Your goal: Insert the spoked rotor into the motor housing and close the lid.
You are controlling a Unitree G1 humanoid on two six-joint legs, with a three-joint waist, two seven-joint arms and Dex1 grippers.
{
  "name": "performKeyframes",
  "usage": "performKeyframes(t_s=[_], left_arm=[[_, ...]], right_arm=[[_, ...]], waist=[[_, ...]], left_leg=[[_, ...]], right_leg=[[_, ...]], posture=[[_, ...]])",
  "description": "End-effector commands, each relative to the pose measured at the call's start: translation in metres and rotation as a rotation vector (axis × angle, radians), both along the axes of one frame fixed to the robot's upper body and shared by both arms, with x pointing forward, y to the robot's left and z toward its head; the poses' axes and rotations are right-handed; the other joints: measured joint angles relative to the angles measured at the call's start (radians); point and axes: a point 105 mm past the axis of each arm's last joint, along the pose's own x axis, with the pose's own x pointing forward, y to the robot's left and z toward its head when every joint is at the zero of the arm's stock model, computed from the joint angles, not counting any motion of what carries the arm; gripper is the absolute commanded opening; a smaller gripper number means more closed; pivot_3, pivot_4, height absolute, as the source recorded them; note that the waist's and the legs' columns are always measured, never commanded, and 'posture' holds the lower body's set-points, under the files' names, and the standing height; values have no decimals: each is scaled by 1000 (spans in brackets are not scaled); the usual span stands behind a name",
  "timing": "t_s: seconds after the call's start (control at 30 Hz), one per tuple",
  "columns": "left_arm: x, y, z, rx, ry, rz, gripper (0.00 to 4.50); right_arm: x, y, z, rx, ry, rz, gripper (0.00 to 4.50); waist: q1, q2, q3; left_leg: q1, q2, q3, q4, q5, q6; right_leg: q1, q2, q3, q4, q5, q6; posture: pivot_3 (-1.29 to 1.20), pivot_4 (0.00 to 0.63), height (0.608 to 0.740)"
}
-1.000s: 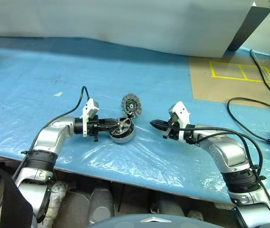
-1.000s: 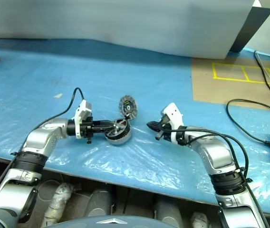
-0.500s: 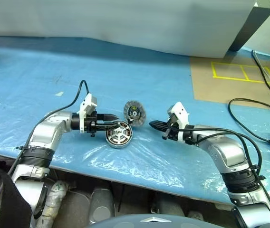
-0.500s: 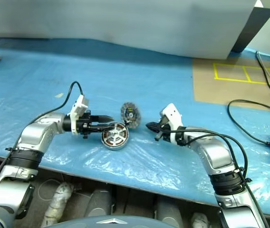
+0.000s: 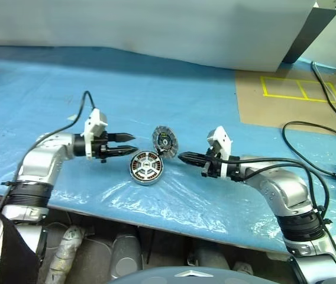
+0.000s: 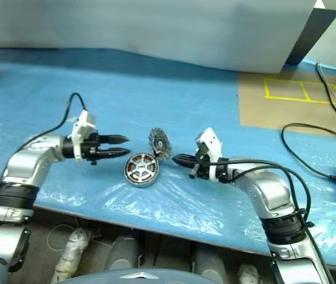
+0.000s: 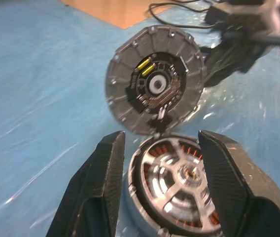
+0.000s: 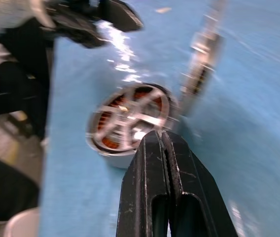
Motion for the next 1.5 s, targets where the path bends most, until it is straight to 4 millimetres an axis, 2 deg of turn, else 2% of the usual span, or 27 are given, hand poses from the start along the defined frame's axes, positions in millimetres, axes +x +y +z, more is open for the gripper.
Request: performKeyframes(t_s=[0.03, 0.1, 0.17, 0.3, 0.37, 0.5, 0.63, 0.77, 0.87, 0.9, 0.97, 1.17, 1.23, 1.3, 1.4, 1.47, 1.5], left_arm=[[4, 13, 2, -44, 13, 103, 2462], [1, 17, -2, -33, 27, 124, 2462], [-10, 18, -12, 5, 42, 113, 2462], [-23, 18, -19, 3, 75, 117, 2462], [-27, 18, -19, 6, 77, 117, 2462], [-33, 15, -18, 6, 80, 116, 2462], [-34, 13, -19, 6, 77, 132, 2462], [-36, 10, -21, 0, 83, 133, 2462], [-32, 6, -19, -22, 79, 139, 2462], [-32, 5, -19, -26, 78, 137, 2462], [-30, 4, -19, -26, 75, 139, 2462], [-25, 5, -19, -18, 64, 144, 2462], [-25, 4, -19, -25, 68, 140, 2462], [-25, 3, -20, -23, 66, 136, 2462], [-26, 1, -20, -27, 69, 130, 2462], [-26, 0, -20, -28, 70, 127, 2462], [-25, -1, -21, -28, 71, 126, 2462]], right_arm=[[-23, 10, 9, 0, -6, 145, 0], [-26, 16, 12, 13, 2, 180, 0], [-24, 28, 8, 24, 27, 205, 0], [-7, 70, -1, 73, 42, 196, 0], [-2, 84, -1, 88, 33, 184, 0], [2, 106, -22, 34, -20, 157, 0], [2, 108, -12, 109, -24, 131, 0], [19, 109, -2, 129, -104, 30, 0], [18, 113, 8, 148, -146, 39, 0], [17, 116, 6, 120, -158, 50, 0], [16, 119, -18, -70, -230, 74, 0], [29, 101, -47, -261, -283, 52, 0], [28, 99, -40, -204, -260, 46, 0], [23, 99, -25, -82, -213, 53, 0], [24, 98, 15, 160, -134, 32, 0], [31, 98, 25, 195, -147, -10, 0], [32, 100, 23, 164, -171, -8, 0]], waist=[[4, 0, 0], [3, 0, 0], [-3, 0, 0], [-18, 0, 0], [-19, 0, 0], [-16, 0, 0], [-16, 0, 0], [-25, 0, 0], [-27, 0, 0], [-27, 0, 0], [-27, 0, 0], [-27, -1, 0], [-26, -1, 0], [-24, -1, 0], [-26, 0, 0], [-29, 0, 0], [-30, 0, 0]], left_leg=[[0, 0, 0, 0, 0, 0], [0, 0, -1, 0, 0, 0], [1, 1, -1, 0, 0, 0], [3, 1, 0, 0, 0, 0], [2, 1, 0, 0, 0, 0], [1, 0, 0, 1, 0, 0], [0, 0, 0, 1, 0, 0], [1, 1, 0, 1, 0, 0], [1, 0, 0, 1, 0, 0], [1, 0, 0, 1, 0, 0], [1, 0, 0, 1, 0, 0], [2, 0, -1, 0, 0, -1], [4, 0, -1, 0, 0, -1], [6, 0, -1, 0, 0, 0], [7, 0, -1, 1, 0, 0], [7, 1, -1, 1, 0, 0], [8, 1, 0, 1, 0, 0]], right_leg=[[1, 0, 0, 0, 0, 0], [1, 0, -1, 0, -1, -1], [1, 0, -1, 0, -1, -2], [1, 1, 0, 2, -1, -2], [0, 1, 0, 2, -1, -2], [1, -1, 0, 0, -1, -2], [1, -1, -1, 0, -1, -2], [1, 0, -1, 1, -1, -2], [1, 0, 0, 1, -1, -2], [1, 0, 0, 1, -1, -2], [1, 0, 0, 0, -1, -2], [2, 0, 0, 0, 1, 2], [4, 0, 0, 0, 1, 2], [7, 0, 0, 0, 0, 0], [7, 0, 0, 0, -1, -1], [7, 0, 0, 0, -1, -2], [7, 1, 1, 1, -1, -2]], posture=[[0, 150, 740], [0, 150, 740], [0, 150, 740], [0, 150, 740], [0, 150, 740], [0, 150, 740], [0, 150, 740], [0, 150, 740], [0, 150, 740], [0, 150, 740], [0, 150, 740], [0, 150, 740], [0, 150, 740], [0, 150, 740], [0, 150, 740], [0, 150, 740], [0, 150, 740]])
